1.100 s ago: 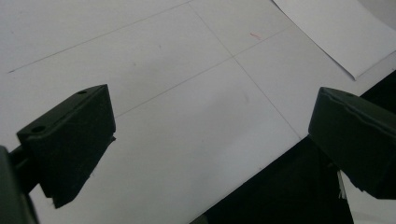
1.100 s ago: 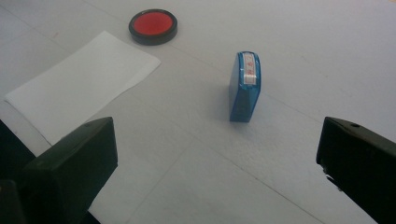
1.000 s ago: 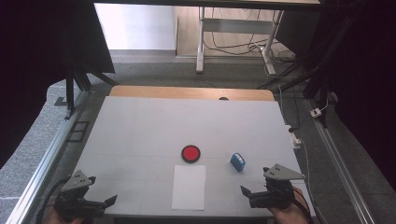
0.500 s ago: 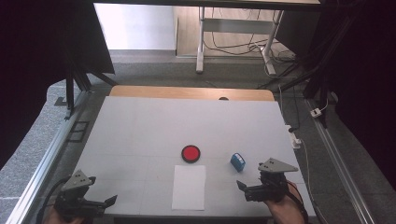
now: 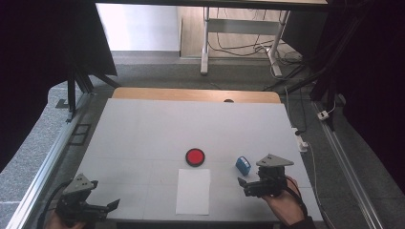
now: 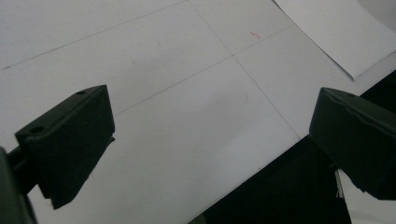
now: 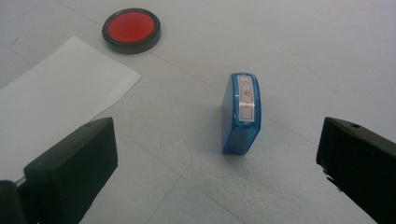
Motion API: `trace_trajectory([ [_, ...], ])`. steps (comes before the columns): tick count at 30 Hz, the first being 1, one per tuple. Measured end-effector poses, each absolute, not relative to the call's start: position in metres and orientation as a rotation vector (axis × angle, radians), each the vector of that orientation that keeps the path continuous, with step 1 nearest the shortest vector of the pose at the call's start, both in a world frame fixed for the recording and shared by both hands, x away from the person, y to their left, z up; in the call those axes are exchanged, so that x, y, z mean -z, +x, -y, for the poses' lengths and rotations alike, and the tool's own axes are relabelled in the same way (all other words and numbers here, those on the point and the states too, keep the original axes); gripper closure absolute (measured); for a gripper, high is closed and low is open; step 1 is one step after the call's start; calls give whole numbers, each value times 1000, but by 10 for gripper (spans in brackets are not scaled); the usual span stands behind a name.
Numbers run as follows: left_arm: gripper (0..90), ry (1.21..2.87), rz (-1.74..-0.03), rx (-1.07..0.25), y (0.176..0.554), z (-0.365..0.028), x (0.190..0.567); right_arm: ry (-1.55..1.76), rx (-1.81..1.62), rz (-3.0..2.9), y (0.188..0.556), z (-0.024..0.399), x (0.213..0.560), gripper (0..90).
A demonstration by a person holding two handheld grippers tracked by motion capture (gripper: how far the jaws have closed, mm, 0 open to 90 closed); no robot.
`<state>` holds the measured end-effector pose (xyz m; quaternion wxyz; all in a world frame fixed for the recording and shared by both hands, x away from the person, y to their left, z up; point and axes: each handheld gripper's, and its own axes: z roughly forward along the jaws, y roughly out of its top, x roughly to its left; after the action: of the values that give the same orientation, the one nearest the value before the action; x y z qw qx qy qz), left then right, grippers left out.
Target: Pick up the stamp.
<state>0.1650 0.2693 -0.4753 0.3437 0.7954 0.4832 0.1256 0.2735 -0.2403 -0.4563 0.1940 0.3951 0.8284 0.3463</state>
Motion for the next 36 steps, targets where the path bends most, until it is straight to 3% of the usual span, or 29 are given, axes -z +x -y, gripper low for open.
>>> trace_trajectory([
  [36,6,2076,-1244,-328,164,-268,475,1134,-797,-2355,330,227,484,0],
])
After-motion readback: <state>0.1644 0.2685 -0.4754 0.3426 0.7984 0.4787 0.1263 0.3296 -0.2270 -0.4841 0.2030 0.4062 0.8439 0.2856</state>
